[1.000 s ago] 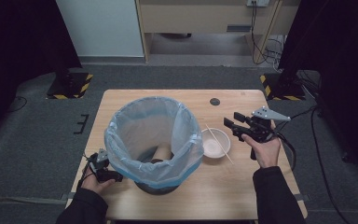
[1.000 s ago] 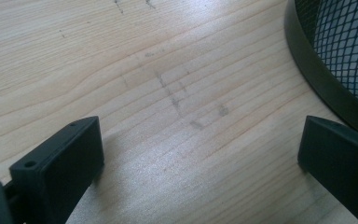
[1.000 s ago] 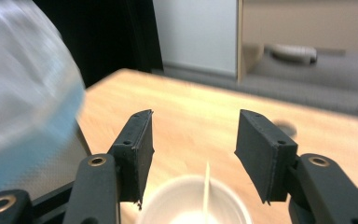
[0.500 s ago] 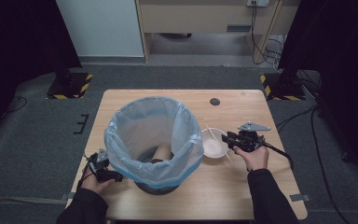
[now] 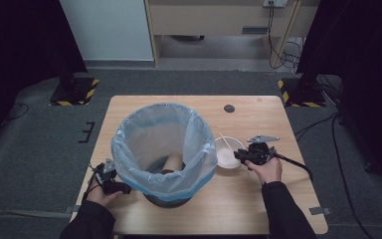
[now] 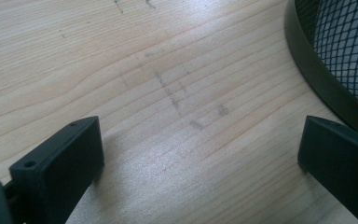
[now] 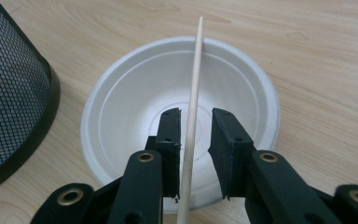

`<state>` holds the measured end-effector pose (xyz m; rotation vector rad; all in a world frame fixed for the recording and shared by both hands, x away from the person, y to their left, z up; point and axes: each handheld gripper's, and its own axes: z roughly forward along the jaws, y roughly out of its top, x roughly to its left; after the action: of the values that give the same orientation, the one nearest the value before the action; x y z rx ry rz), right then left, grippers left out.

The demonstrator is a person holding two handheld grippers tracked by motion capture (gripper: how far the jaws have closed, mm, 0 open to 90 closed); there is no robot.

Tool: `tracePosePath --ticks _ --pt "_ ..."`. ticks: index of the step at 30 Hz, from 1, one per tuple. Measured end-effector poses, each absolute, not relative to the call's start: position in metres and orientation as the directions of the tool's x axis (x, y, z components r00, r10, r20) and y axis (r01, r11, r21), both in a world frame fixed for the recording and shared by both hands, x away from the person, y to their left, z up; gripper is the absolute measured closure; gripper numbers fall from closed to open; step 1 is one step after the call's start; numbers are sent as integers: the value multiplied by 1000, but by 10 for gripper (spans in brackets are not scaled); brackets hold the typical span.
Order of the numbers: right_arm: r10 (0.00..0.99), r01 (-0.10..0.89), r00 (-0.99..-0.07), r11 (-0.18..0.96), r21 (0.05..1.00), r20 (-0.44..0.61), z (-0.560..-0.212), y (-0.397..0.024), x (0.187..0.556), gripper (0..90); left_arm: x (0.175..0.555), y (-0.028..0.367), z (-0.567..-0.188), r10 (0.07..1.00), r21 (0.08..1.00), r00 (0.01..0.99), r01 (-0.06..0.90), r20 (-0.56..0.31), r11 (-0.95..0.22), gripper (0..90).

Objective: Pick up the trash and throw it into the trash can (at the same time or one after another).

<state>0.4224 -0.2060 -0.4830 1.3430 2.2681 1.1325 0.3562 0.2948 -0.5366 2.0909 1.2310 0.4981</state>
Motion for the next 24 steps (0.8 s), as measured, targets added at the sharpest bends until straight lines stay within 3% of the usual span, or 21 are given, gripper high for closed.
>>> tracePosePath --ticks 6,10,24 --pt "834 652 -529 283 703 154 -489 -202 423 774 356 295 -537 874 699 486 626 -3 -346 0" --pt "838 666 -522 285 690 158 -491 -201 423 855 356 295 -537 874 699 486 626 -3 -346 0" --pt "845 640 -499 211 739 192 -477 -210 424 857 356 295 -537 874 699 486 626 -3 -346 0"
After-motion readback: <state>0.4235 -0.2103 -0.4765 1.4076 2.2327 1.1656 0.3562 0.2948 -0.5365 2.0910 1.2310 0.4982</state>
